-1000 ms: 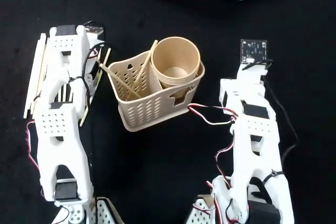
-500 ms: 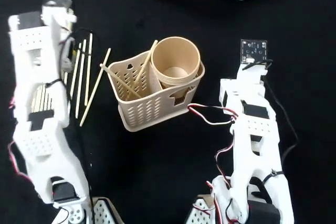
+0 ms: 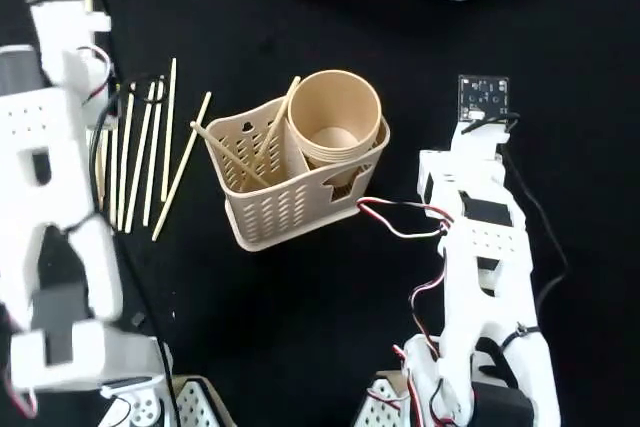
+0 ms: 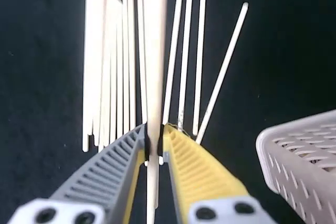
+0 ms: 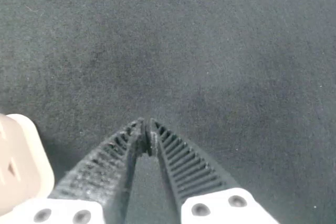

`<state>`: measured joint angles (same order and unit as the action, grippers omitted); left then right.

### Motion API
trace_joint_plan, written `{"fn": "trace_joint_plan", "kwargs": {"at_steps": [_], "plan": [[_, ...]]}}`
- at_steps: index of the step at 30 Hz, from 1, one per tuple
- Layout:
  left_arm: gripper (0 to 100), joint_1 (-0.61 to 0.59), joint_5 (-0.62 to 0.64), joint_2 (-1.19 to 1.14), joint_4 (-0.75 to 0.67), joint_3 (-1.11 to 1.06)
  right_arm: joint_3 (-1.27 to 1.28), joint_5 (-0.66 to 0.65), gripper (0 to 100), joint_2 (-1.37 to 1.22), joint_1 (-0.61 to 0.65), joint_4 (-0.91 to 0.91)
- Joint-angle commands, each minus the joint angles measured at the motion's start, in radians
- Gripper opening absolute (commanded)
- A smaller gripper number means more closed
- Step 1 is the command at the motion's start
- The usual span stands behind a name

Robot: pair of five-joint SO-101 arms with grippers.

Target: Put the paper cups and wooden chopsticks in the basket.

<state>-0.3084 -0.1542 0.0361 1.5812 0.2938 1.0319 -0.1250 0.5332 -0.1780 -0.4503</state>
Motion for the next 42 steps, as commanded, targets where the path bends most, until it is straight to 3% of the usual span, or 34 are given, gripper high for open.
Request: {"fn": "trace_joint_plan", "kwargs": {"at_steps": [1,7,15,22,28,39,42], "plan": [[3,-0.007,0.014,0.336,-0.235,-0.291,-0.005,-0.011,1.2,-0.004,0.014,0.018],[3,-0.007,0.031,0.690,-0.473,-0.565,-0.004,-0.011,1.2,-0.004,0.021,0.018],[3,0.024,0.302,0.893,-0.631,-0.582,0.010,-0.014,1.2,-0.004,0.032,0.040],[3,0.348,0.310,0.951,-0.663,-0.410,0.010,-0.014,1.2,-0.004,0.031,0.040],[3,0.522,0.310,0.950,-0.657,-0.361,0.010,-0.014,1.2,-0.004,0.031,0.040],[3,0.547,0.307,0.950,-0.666,-0.723,0.010,-0.014,1.2,-0.004,0.029,0.041],[3,0.542,0.304,0.951,-0.755,-0.835,0.010,-0.014,1.2,-0.004,0.029,0.043]]}}
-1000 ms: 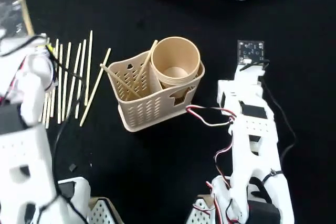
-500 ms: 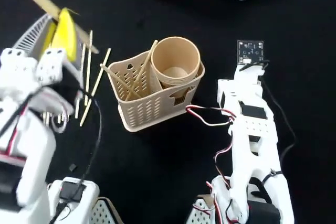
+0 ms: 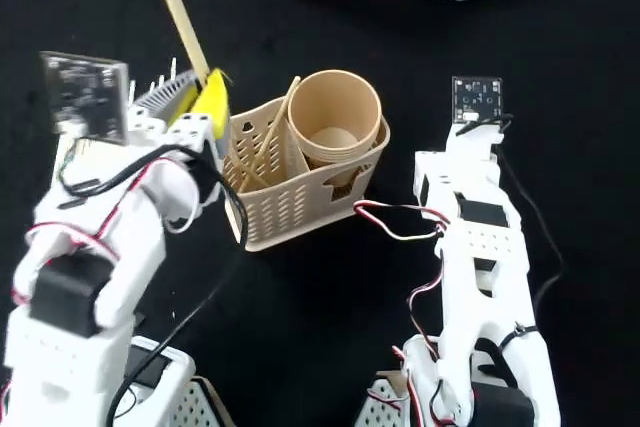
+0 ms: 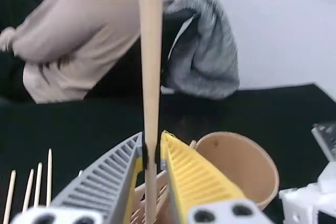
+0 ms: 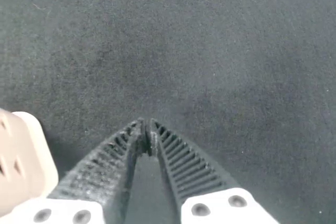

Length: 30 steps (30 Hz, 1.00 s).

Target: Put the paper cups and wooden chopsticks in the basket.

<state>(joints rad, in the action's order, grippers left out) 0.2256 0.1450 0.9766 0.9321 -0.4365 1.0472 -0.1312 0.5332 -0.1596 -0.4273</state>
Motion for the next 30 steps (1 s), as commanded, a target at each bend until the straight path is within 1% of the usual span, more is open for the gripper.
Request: {"fn": "trace_joint_plan", "kwargs": {"at_steps": [1,3,5,10,12,14,17,19,21,25,27,30], "plan": [[3,0.007,0.005,0.011,-0.147,-0.145,-0.005,-0.008,1.2,-0.004,0.011,0.020],[3,0.007,0.005,0.011,-0.210,-0.214,-0.005,-0.008,1.2,-0.004,0.011,0.020],[3,0.015,0.005,0.014,-0.239,-0.268,-0.005,-0.008,1.2,-0.002,0.009,0.020],[4,0.007,-0.005,0.020,-0.236,-0.318,-0.005,-0.008,1.2,-0.002,0.009,0.020],[8,0.013,-0.031,0.014,-0.198,-0.311,-0.005,-0.008,1.2,-0.002,0.009,0.020],[14,0.019,-0.031,0.020,-0.163,-0.309,-0.005,-0.008,1.2,-0.002,0.009,0.020],[21,0.042,-0.038,0.021,-0.144,-0.306,-0.007,-0.008,1.2,-0.002,0.009,0.020],[24,0.048,-0.034,0.021,-0.132,-0.298,-0.007,-0.008,1.2,-0.002,0.009,0.020],[24,0.048,-0.032,0.021,-0.124,-0.283,-0.007,-0.008,1.2,-0.002,0.009,0.020],[24,0.013,-0.029,0.021,-0.115,-0.248,-0.008,-0.008,1.2,-0.002,0.009,0.020],[24,-0.022,-0.008,0.021,-0.074,-0.205,-0.008,-0.008,1.2,-0.002,0.009,0.020],[24,-0.119,0.014,0.021,-0.003,-0.114,-0.008,-0.008,1.2,-0.002,0.009,0.020]]}}
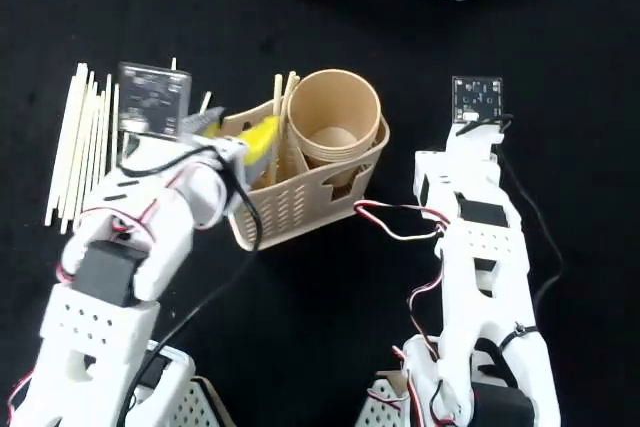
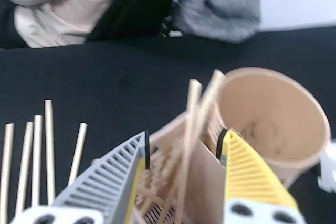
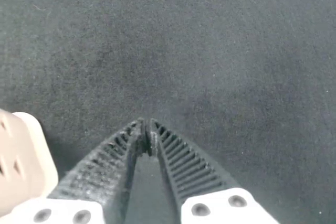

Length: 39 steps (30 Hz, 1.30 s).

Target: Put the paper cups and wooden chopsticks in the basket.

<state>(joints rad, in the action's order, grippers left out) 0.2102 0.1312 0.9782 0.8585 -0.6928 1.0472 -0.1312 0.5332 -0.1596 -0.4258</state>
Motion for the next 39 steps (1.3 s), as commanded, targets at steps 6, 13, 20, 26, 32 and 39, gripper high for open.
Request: {"fn": "trace_joint_plan", "kwargs": {"at_steps": [6,13,20,26,32,39], "plan": [[24,-0.415,0.032,-0.009,0.232,0.351,-0.007,-0.008,1.2,-0.002,0.009,0.018],[24,-0.556,-0.127,-0.267,0.272,0.397,-0.007,-0.008,1.2,-0.002,0.009,0.018],[24,-0.558,-0.311,-0.712,0.256,0.501,-0.007,-0.008,1.2,-0.002,0.009,0.017],[24,-0.579,-0.393,-1.049,0.261,0.674,-0.007,-0.008,1.2,-0.002,0.009,0.017],[24,-0.691,-0.393,-1.315,0.261,0.895,-0.007,-0.008,1.2,-0.002,0.009,0.017],[24,-0.759,-0.485,-1.545,0.405,1.162,-0.007,-0.008,1.2,-0.002,0.009,0.017]]}}
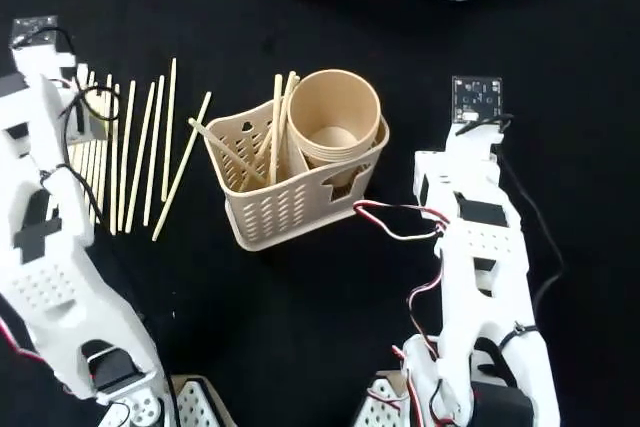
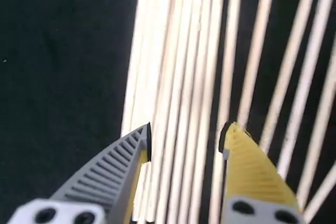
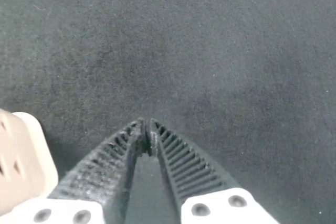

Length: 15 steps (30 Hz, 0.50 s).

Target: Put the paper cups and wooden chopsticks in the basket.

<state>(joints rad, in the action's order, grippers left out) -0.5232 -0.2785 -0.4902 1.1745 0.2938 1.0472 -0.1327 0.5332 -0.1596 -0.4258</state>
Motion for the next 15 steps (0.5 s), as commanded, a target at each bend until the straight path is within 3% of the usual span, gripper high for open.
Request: {"fn": "trace_joint_plan", "kwargs": {"at_steps": [1,11,15], "plan": [[24,-0.025,-0.097,-0.110,0.110,0.211,-0.007,-0.006,1.2,-0.002,0.009,0.017],[15,-0.027,-0.204,-0.505,0.384,0.657,-0.005,-0.006,1.2,-0.002,0.009,0.017],[3,-0.024,-0.215,-0.632,0.528,0.866,-0.005,-0.006,1.2,-0.002,0.009,0.017]]}}
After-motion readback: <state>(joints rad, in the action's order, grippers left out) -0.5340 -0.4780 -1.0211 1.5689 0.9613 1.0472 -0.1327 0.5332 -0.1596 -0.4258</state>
